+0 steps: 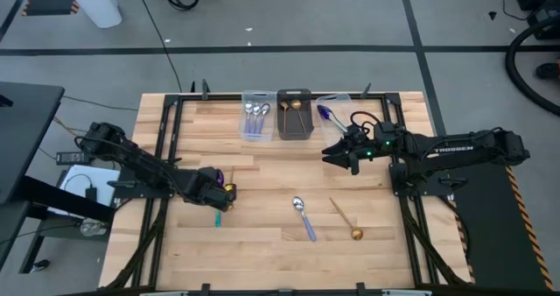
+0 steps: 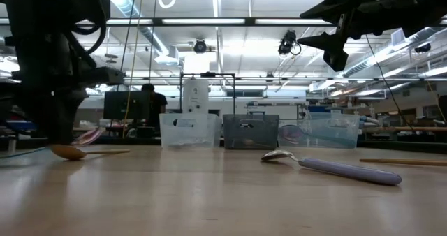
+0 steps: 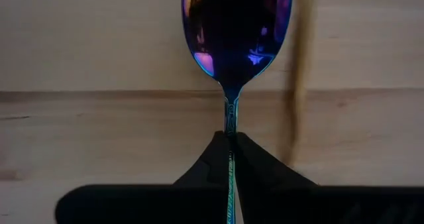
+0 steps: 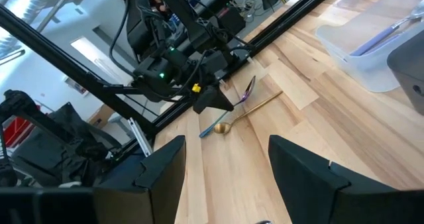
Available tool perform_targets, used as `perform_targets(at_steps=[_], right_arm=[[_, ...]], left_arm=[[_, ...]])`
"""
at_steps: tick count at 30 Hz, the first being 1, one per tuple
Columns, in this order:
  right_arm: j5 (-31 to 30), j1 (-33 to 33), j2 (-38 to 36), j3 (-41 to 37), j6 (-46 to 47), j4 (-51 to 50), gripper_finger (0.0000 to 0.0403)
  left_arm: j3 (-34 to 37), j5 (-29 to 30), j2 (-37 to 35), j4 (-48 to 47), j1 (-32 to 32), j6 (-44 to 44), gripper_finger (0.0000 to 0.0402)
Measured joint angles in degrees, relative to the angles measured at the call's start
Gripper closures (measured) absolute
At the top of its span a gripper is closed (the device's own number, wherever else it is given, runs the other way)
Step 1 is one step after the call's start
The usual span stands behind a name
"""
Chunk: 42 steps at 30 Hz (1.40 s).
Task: Sort silverware by color (type)
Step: Put the blue spoon into the right transparent bin
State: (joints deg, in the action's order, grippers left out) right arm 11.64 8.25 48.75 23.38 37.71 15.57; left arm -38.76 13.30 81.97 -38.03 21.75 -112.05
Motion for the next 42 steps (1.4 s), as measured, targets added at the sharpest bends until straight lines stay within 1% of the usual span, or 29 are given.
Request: perform_targets(at_steps=[9, 14, 18, 24, 29, 32, 38, 42], right_arm=[[-0.02, 0.0, 0.0, 0.0, -0.39, 0.0, 0.0178], [-0.02, 0.01, 0.0, 0.0, -0.39, 0.0, 0.0178], [-0.02, 0.0, 0.0, 0.0, -0.39, 0.0, 0.0178], [-0.02, 0.01, 0.0, 0.0, -0.39, 0.0, 0.0178], [-0.02, 0.01, -0.01, 0.0, -0.39, 0.0, 0.0178], [-0.02, 0.01, 0.0, 0.0, -0.39, 0.0, 0.0178], [-0.02, 0.01, -0.02, 0.0, -0.39, 0.0, 0.0178], [-0.04, 0.0, 0.0, 0.0, -0.41, 0.0, 0.0178]], left_arm=[[-2.81, 5.18, 0.0, -1.77, -0.06, 3.68, 0.0389], [-4.51, 10.0, 0.0, -1.63, -0.06, 6.57, 0.0389], [-5.59, 12.35, 0.0, -0.82, -0.44, 9.87, 0.0389], [-5.62, 13.44, 0.0, 5.06, -2.54, 15.42, 0.0389], [-5.62, 17.38, 0.0, 10.72, -4.81, 19.89, 0.0388], [-5.62, 18.1, 0.0, 14.49, -6.65, 23.26, 0.0388], [-5.62, 18.25, 0.0, 23.35, -11.09, 29.99, 0.0387], [-5.62, 20.79, 0.0, 30.89, -13.69, 33.24, 0.0387]])
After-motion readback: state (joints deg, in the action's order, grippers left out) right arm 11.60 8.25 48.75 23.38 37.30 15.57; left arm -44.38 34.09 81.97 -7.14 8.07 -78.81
